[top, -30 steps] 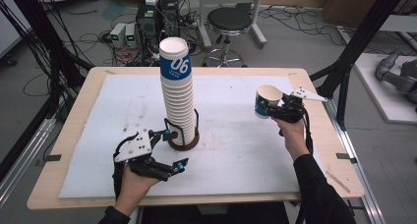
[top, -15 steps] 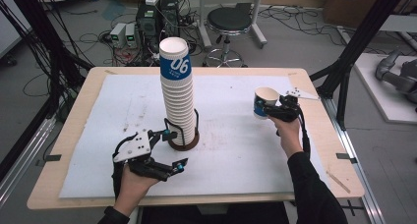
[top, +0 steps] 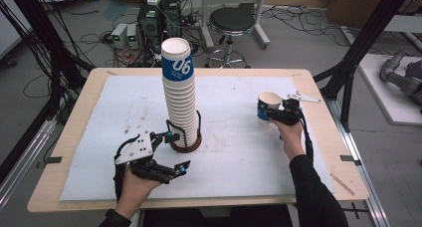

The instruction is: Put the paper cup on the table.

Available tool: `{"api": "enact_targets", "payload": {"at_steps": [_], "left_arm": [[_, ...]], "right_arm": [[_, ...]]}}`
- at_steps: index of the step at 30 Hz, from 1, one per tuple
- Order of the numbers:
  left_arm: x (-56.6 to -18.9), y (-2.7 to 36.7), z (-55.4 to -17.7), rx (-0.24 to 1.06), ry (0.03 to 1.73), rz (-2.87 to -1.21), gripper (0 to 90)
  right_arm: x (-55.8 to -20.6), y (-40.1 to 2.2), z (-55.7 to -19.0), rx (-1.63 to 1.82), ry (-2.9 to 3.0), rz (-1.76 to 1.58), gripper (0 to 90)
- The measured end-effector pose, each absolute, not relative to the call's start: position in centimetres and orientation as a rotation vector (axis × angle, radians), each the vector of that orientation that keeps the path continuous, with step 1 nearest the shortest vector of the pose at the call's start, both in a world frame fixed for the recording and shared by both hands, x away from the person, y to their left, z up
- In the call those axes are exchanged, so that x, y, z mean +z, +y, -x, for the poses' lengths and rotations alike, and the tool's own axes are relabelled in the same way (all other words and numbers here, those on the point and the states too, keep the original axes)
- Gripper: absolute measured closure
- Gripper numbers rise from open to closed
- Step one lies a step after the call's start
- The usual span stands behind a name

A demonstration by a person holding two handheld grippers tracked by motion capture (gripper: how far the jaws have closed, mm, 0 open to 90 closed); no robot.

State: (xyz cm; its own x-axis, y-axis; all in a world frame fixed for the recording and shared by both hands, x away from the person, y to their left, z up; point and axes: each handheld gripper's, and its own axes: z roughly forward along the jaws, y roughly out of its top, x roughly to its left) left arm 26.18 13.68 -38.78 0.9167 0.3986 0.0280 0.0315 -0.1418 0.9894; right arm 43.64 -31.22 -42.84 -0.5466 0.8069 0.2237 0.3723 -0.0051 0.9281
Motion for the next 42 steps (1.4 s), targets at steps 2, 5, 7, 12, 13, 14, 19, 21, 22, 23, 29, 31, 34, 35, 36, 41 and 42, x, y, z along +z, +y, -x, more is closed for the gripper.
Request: {"api": "enact_targets", "payload": {"at_steps": [2, 5, 7, 12, 13, 14, 19, 21, 22, 23, 29, 31, 34, 35, 36, 41, 42], "left_arm": [[-38.8, 13.7, -26.2, 0.326, 0.330, -1.694, 15.1], [-38.8, 13.6, -26.2, 0.326, 0.329, -1.695, 15.1], [-38.8, 13.6, -26.2, 0.328, 0.330, -1.695, 15.1], [-38.8, 13.7, -26.2, 0.325, 0.329, -1.692, 15.1], [-38.8, 13.7, -26.2, 0.327, 0.329, -1.695, 15.1], [-38.8, 13.7, -26.1, 0.327, 0.329, -1.695, 15.1], [-38.8, 13.6, -26.2, 0.326, 0.329, -1.697, 15.1], [-38.8, 13.6, -26.2, 0.327, 0.327, -1.696, 15.1], [-38.7, 13.6, -26.2, 0.326, 0.325, -1.696, 15.1], [-38.7, 13.6, -26.2, 0.327, 0.327, -1.696, 15.1], [-38.7, 13.4, -26.2, 0.327, 0.323, -1.697, 15.1], [-38.7, 13.4, -26.2, 0.328, 0.322, -1.699, 15.1], [-38.7, 13.3, -26.2, 0.328, 0.322, -1.698, 15.1], [-38.6, 13.3, -26.2, 0.330, 0.318, -1.701, 15.1], [-38.6, 13.3, -26.2, 0.330, 0.317, -1.703, 15.1], [-38.7, 13.3, -26.3, 0.327, 0.317, -1.705, 15.1], [-38.7, 13.3, -26.3, 0.326, 0.318, -1.705, 15.1]], "right_arm": [[-43.0, -31.2, -43.7, 1.561, 1.907, -1.217, 21.2], [-43.2, -31.2, -43.8, 1.535, 1.917, -1.227, 21.2], [-43.3, -31.1, -43.9, 1.525, 1.918, -1.227, 21.1], [-43.5, -31.1, -44.0, 1.483, 1.930, -1.236, 21.1], [-43.6, -31.1, -44.0, 1.470, 1.939, -1.237, 21.0], [-43.6, -31.1, -44.1, 1.463, 1.941, -1.240, 21.0], [-43.7, -31.1, -43.9, 1.452, 1.933, -1.250, 20.2], [-43.6, -30.9, -43.7, 1.439, 1.939, -1.263, 20.0], [-43.5, -30.9, -43.6, 1.423, 1.944, -1.267, 19.9], [-43.4, -30.8, -43.5, 1.411, 1.947, -1.270, 19.9], [-43.3, -30.8, -42.7, 1.368, 1.944, -1.288, 19.2], [-43.3, -30.7, -42.3, 1.345, 1.949, -1.284, 19.2], [-43.3, -30.7, -42.0, 1.322, 1.950, -1.279, 18.9], [-43.3, -30.7, -41.8, 1.316, 1.952, -1.283, 18.7], [-43.3, -30.7, -41.8, 1.310, 1.954, -1.277, 18.6], [-43.5, -30.6, -41.4, 1.293, 1.967, -1.278, 18.3], [-43.5, -30.6, -41.2, 1.291, 1.969, -1.282, 18.3]]}}
